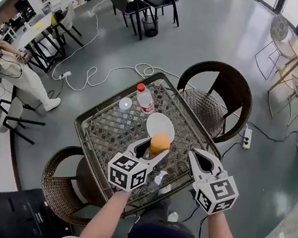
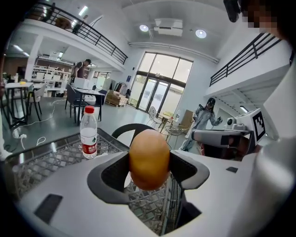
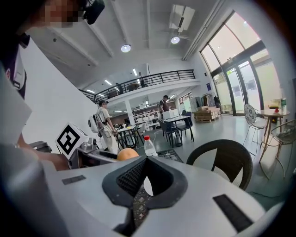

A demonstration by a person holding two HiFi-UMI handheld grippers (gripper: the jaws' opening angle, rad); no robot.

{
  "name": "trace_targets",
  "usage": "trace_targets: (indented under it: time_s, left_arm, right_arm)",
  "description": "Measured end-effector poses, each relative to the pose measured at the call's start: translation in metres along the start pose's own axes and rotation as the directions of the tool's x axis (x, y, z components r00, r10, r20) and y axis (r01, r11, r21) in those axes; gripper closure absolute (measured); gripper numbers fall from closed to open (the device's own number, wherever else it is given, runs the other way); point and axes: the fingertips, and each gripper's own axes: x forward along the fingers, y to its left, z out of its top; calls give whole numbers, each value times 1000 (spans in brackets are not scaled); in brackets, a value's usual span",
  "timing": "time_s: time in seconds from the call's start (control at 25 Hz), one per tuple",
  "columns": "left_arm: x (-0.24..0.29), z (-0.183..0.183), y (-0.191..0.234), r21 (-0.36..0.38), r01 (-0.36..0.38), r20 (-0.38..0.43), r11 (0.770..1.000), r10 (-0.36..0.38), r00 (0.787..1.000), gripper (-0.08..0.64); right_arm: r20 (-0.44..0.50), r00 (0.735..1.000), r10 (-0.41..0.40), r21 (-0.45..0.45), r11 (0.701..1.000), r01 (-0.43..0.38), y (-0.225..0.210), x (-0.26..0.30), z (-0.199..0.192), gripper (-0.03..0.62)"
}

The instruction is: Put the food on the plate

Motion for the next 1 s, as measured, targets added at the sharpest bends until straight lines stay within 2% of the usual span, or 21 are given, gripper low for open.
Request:
trace_targets:
  time_s: [0.24,0.64,1.0]
  left_arm:
    - [31,-19,36,-33,-9,-50,999,7,999,278]
    - [82,-48,86,-38,-40,-130,998,34,991,278]
    - [113,-67,116,-14,-98,-217,995,92,972,278]
  right_arm:
    - [-56,998,-14,9,1000,14,-13,29,-19,589]
    - [-139,989,-45,2,999,45,-36,68,-46,589]
    - [-183,982,-50,16,998,54,-39,76,-61,589]
